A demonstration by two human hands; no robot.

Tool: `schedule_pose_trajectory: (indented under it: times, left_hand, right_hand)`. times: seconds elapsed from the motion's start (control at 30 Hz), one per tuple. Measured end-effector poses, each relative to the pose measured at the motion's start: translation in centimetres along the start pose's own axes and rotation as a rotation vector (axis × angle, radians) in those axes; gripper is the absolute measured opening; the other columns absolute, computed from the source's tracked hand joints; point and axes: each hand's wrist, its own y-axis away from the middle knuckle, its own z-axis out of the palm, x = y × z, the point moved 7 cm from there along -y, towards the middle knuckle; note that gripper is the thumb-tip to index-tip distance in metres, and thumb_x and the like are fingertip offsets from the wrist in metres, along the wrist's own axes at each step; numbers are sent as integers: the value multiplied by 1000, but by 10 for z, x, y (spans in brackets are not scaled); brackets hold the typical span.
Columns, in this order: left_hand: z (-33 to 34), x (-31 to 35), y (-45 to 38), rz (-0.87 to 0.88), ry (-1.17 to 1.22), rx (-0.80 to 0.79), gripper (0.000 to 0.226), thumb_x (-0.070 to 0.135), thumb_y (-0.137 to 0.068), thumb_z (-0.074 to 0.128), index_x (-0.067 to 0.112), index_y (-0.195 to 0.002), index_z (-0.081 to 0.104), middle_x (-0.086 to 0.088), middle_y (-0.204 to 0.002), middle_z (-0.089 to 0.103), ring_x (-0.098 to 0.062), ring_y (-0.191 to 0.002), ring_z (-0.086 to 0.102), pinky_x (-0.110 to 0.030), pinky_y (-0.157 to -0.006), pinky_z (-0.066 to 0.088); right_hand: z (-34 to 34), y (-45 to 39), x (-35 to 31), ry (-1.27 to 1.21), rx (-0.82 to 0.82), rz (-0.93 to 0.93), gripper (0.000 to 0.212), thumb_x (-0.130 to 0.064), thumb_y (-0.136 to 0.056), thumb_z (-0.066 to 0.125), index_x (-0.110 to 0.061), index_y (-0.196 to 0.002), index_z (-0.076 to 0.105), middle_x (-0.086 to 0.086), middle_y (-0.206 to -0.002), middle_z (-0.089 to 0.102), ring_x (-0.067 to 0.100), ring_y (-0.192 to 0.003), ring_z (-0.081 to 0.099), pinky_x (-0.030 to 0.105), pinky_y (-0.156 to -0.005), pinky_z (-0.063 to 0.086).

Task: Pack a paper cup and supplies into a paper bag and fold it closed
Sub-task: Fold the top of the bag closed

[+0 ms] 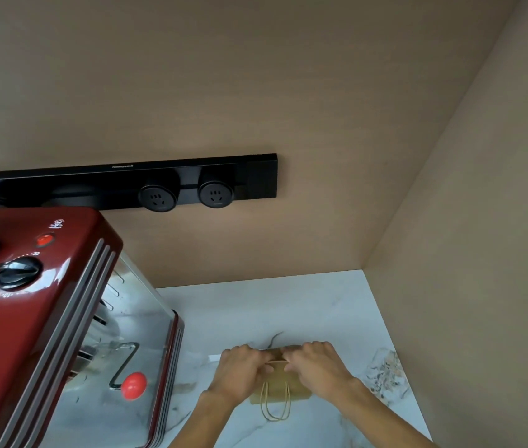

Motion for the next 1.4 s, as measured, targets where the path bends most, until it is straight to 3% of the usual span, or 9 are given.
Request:
schedule_pose_trajectory:
  times: [0.27,0.43,0.6,0.7,0.8,1.03,1.2,1.3,1.4]
  left_hand:
    - [8,-9,7,15,3,82,40,30,-95,47,53,-128,46,6,-102,74,-21,-95,66,-33,-80,50]
    - [11,-8,7,25,-1,99,45,28,-92,46,54,-129,44,9,-105,73,-17,-94,67,-30,-79,52]
    - [13,-14,9,-41,-4,103,44,24,-90,50,50,-125,52,9,-104,74,-18,-95,67,-31,-80,51]
    - [13,-18,10,-110,-29,131,35,29,-89,51,46,-118,59,5,-98,74,-19,-92,66,-30,-73,44]
    - [13,-16,12,-149,-49,156,27,31,-90,53,41,-113,63,4,-100,75,-20,-95,66,-29,-70,35]
    - [15,-16,14,-161,-75,168,23,40,-94,50,40,-113,64,0,-96,75,-24,-94,66,-31,-76,44]
    - [18,-18,14,-144,-72,178,25,35,-94,48,37,-114,63,0,-99,75,-25,-94,67,-32,-79,48]
    - [15,-17,17,-114,-53,222,30,25,-78,55,38,-102,67,7,-82,75,-18,-76,70,-27,-65,51]
    - [18,-17,19,-96,-70,244,32,25,-54,58,40,-81,67,13,-58,68,-9,-50,64,-19,-44,45]
  right_hand:
    - [5,10,6,-46,51,12,25,-14,-95,49,-26,-116,54,3,-107,72,32,-98,65,35,-82,44]
    - [9,14,5,-67,102,-1,48,-4,-89,50,-25,-132,46,-7,-116,71,28,-104,67,38,-83,48]
    - [14,12,10,-89,104,13,48,-9,-91,49,-30,-135,47,-7,-115,72,27,-106,66,37,-85,48]
    - [11,11,11,-77,120,40,29,-27,-98,47,-32,-126,53,1,-106,74,30,-101,66,35,-83,47]
    - [6,9,10,-48,126,53,23,-34,-99,46,-29,-117,59,6,-101,74,32,-99,66,34,-80,46]
    - [7,9,8,-31,85,44,18,-30,-97,51,-22,-100,67,8,-96,74,33,-95,66,31,-69,35]
    - [5,7,9,-5,106,30,20,-31,-97,51,-20,-94,67,11,-93,74,34,-91,67,30,-67,33]
    - [9,10,7,-5,140,-2,18,-32,-97,50,-23,-99,66,9,-87,76,35,-83,69,31,-65,38]
    - [21,11,13,30,134,33,16,-44,-90,58,-32,-97,65,1,-65,74,27,-61,71,27,-53,36]
